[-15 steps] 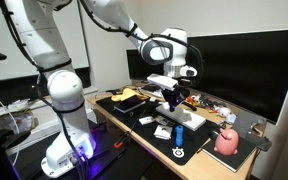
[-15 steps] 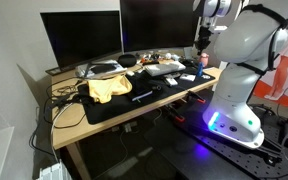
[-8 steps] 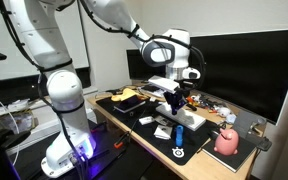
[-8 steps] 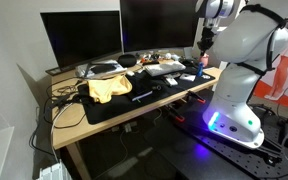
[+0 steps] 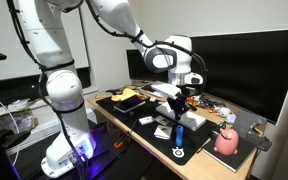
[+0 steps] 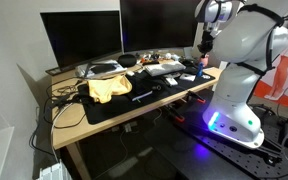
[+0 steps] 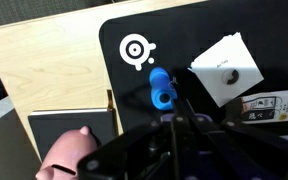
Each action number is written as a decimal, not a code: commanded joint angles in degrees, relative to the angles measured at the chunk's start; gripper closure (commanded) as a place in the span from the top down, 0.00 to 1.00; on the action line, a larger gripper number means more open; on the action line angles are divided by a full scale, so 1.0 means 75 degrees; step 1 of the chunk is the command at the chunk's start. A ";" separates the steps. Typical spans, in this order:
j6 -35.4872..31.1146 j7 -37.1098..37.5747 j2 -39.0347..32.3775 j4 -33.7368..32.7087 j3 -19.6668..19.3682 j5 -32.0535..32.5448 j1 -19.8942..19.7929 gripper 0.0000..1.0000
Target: Press the top of the blue object
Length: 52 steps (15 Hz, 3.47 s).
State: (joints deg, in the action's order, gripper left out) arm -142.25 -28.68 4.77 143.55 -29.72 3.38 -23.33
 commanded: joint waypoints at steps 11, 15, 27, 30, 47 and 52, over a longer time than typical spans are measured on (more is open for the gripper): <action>-0.0707 0.0241 -0.0922 -0.0243 0.0220 -0.0166 -0.0183 0.00; -0.0738 0.0258 -0.1055 -0.0305 0.0275 -0.0172 -0.0202 0.00; -0.0905 0.0057 -0.0832 -0.0064 0.0252 -0.0034 -0.0336 0.00; -0.0846 -0.0031 -0.0709 0.0001 0.0242 -0.0025 -0.0368 0.00; -0.0666 -0.0158 -0.0369 0.0263 0.0286 -0.0047 -0.0261 0.00; -0.0659 -0.0152 -0.0390 0.0244 0.0333 -0.0054 -0.0259 0.00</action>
State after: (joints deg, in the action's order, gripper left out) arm -147.64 -29.96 0.95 144.78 -27.74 2.99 -24.96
